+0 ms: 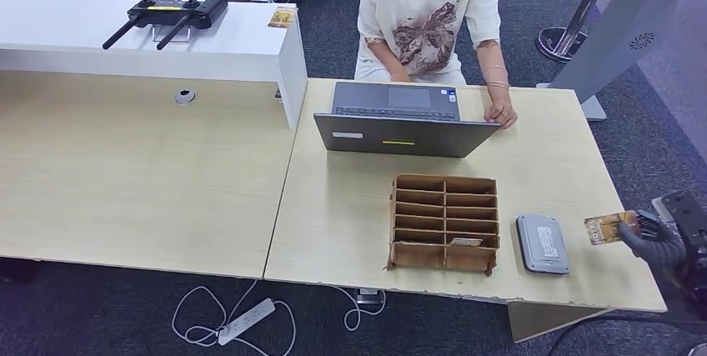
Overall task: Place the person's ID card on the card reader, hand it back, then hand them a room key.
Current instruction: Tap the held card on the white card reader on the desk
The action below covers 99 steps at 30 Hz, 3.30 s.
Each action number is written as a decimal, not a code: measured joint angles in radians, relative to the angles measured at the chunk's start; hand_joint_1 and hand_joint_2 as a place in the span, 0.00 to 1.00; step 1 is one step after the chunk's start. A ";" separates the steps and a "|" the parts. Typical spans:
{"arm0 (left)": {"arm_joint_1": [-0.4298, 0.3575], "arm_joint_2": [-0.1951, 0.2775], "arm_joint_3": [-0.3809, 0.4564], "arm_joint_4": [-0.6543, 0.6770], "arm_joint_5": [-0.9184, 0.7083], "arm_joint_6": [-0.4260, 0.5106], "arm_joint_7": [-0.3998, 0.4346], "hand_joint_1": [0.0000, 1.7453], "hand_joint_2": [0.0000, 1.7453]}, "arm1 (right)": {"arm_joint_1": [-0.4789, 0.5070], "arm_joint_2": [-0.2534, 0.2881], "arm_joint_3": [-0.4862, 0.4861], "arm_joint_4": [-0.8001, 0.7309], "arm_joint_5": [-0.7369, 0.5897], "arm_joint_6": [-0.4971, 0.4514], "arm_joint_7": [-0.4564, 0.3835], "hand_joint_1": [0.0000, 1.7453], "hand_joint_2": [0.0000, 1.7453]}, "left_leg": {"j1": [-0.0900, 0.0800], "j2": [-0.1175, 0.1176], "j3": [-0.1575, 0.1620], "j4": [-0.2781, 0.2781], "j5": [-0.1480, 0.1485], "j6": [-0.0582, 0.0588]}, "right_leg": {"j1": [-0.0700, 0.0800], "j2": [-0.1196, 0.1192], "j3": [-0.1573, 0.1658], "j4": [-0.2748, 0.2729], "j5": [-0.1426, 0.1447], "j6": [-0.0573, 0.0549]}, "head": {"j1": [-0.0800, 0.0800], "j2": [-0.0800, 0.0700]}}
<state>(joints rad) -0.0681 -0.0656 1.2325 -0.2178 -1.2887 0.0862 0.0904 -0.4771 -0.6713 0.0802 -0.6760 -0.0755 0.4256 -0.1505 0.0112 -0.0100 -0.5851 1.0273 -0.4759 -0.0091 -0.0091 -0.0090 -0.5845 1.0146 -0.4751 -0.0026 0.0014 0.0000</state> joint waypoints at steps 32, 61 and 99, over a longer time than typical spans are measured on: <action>-0.002 0.000 0.000 0.000 -0.011 0.000 -0.002 0.00 1.00 | -0.119 0.076 0.159 0.095 0.057 -0.009 -0.010 1.00 1.00 | 0.000 0.000 0.000 0.000 0.000 0.000 | 0.000 0.000 0.000 0.000 0.000 0.000 | 0.000 0.000; -0.003 0.000 0.000 0.000 -0.016 0.002 0.003 0.00 1.00 | -0.126 0.084 0.207 0.128 0.052 0.034 -0.029 1.00 1.00 | 0.000 0.000 0.000 0.000 0.000 0.000 | 0.000 0.000 0.000 0.000 0.000 0.000 | 0.000 0.000; -0.004 0.000 0.000 0.000 -0.033 0.002 0.002 0.00 1.00 | -0.086 0.088 0.238 0.122 0.079 0.003 -0.009 1.00 1.00 | 0.000 0.000 0.001 0.000 0.000 0.000 | 0.000 0.000 0.000 0.000 0.000 0.000 | 0.000 0.000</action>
<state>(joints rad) -0.0723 -0.0656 1.2329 -0.2178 -1.3220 0.0881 0.0919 -0.5627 -0.5829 0.3185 -0.5543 0.0039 0.4286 -0.1595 0.0113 -0.0098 -0.5843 1.0273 -0.4757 -0.0094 -0.0090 -0.0087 -0.5841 1.0148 -0.4751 -0.0027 0.0015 0.0000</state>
